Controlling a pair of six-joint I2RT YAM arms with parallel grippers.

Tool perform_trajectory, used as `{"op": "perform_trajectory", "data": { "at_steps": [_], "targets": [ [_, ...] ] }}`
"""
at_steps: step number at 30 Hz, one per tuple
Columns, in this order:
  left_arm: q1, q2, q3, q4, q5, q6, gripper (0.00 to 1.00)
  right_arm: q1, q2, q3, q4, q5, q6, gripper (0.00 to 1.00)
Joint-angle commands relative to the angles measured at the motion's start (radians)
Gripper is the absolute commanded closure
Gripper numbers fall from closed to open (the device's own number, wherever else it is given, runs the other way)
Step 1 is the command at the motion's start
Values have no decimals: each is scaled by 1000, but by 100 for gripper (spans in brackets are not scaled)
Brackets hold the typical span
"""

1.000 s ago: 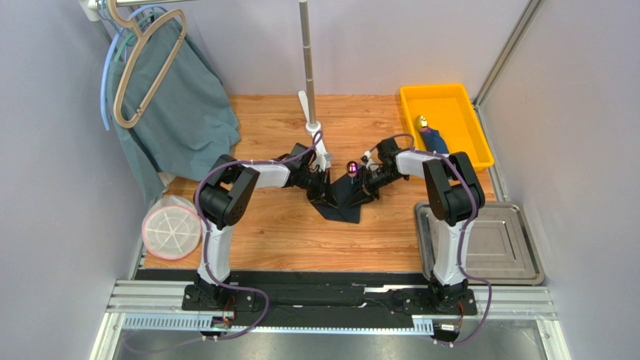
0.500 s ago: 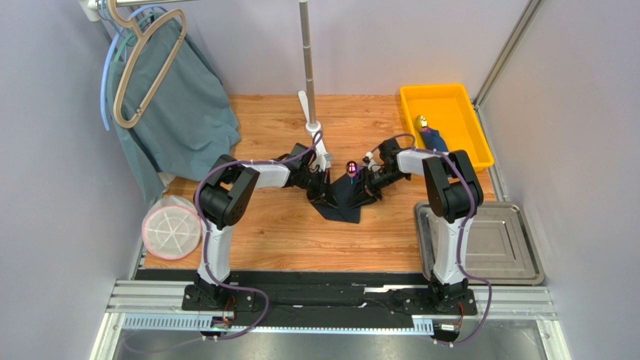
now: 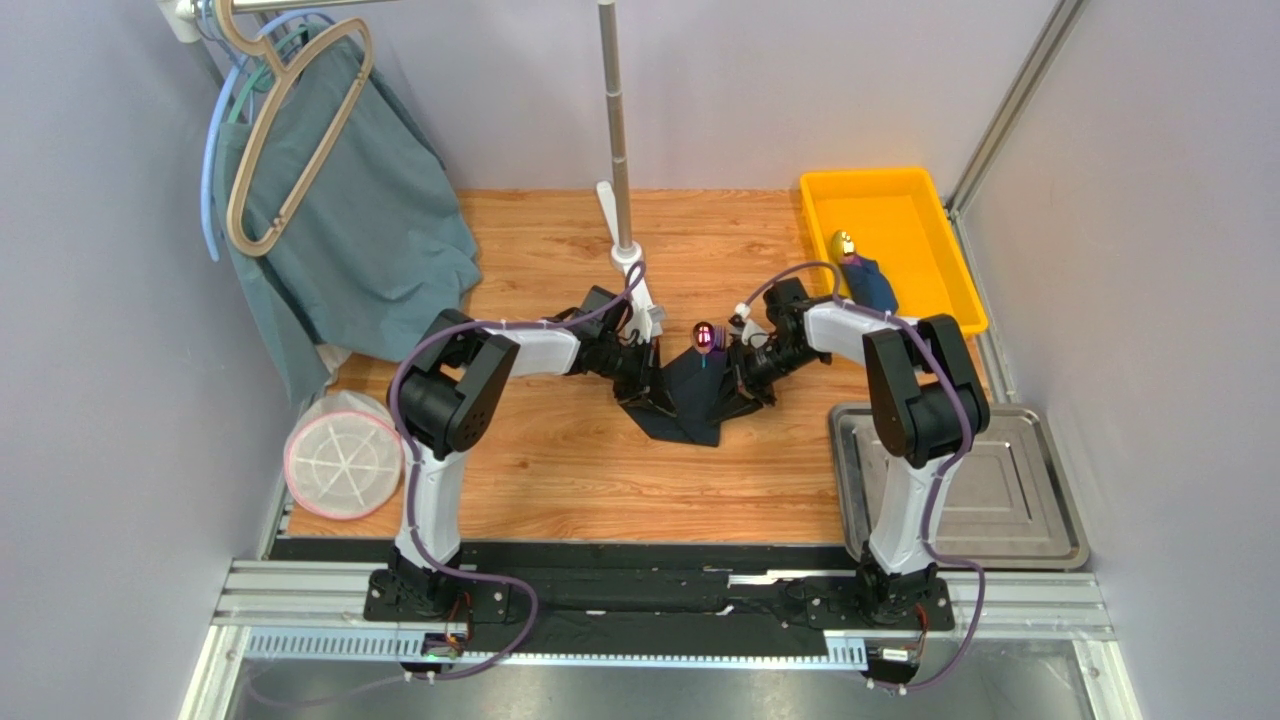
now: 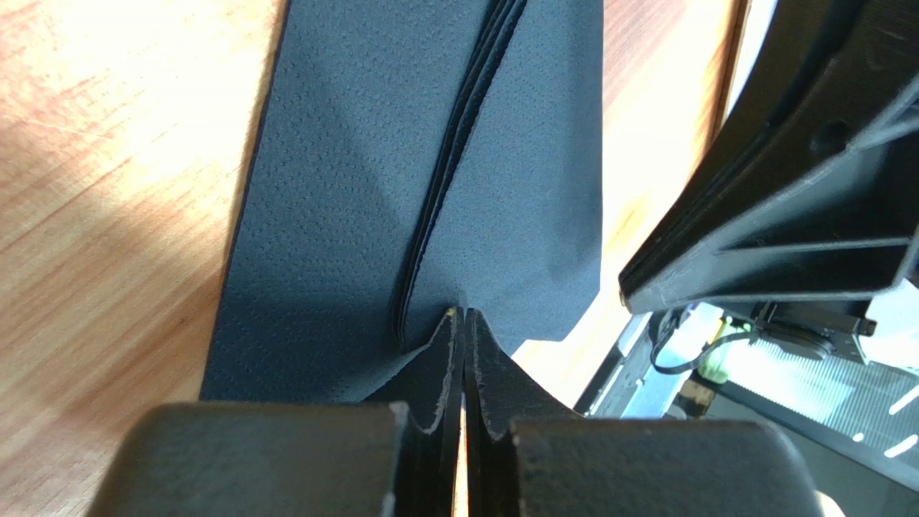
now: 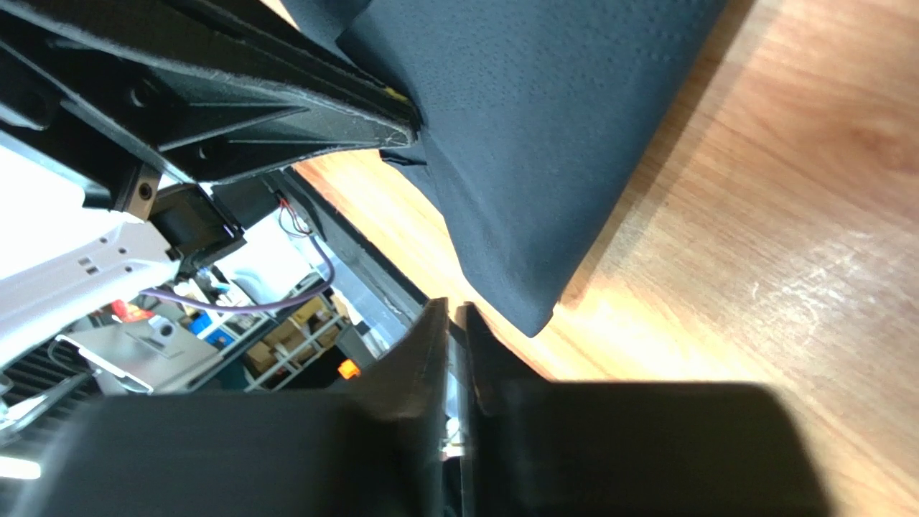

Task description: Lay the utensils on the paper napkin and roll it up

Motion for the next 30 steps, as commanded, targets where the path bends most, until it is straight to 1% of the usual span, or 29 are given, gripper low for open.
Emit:
{"op": "perform_trajectory", "data": {
  "at_steps": [1,4,10,18,21,26,30],
  "targets": [
    [7,14,-23,-36,-93,41,100,7,-3,-1,-9,-21,-35,100],
    [7,15,-23,-36,-94,41,100,7,-9,-16,11,-23,-27,100],
    [7,12,-26,-36,-96,42,100,28,-4,-25,-5,45,-56,100],
    [7,21,-23,-39,-101,44,100,32,69,-18,-15,126,-64,100],
    [9,22,-23,-44,-105,47,100,33,74,-2,-36,157,-69,100],
    [9,25,-23,-44,-107,45,100,35,37,34,-79,116,-90,100],
    [9,23,-20,-44,-102,45,100,35,-17,25,-108,60,-104,100]
  ]
}}
